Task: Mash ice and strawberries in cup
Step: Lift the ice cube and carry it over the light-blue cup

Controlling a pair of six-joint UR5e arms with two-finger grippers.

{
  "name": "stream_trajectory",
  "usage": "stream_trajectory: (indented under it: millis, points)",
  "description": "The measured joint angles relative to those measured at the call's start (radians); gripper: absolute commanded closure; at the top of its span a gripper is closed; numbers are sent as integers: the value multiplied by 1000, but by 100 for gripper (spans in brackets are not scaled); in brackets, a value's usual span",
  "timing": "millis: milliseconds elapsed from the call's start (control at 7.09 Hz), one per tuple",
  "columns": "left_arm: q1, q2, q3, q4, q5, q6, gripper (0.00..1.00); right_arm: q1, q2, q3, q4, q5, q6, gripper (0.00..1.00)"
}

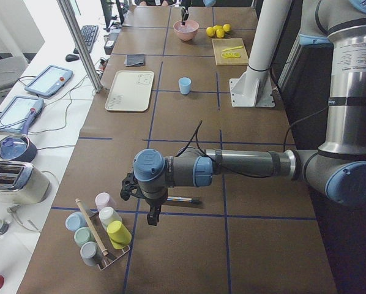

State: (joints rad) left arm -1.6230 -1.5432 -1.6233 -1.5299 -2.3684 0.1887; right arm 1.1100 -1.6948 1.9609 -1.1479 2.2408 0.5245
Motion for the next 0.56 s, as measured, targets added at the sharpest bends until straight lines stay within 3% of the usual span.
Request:
stream_trajectory:
  millis: [282,564]
  points:
    - [0,3,0,1,0,0,0,-37,140,26,-137,-7,23,93]
    - [0,10,-7,-1,0,1,0,-203,277,26,-228,-123,155,93]
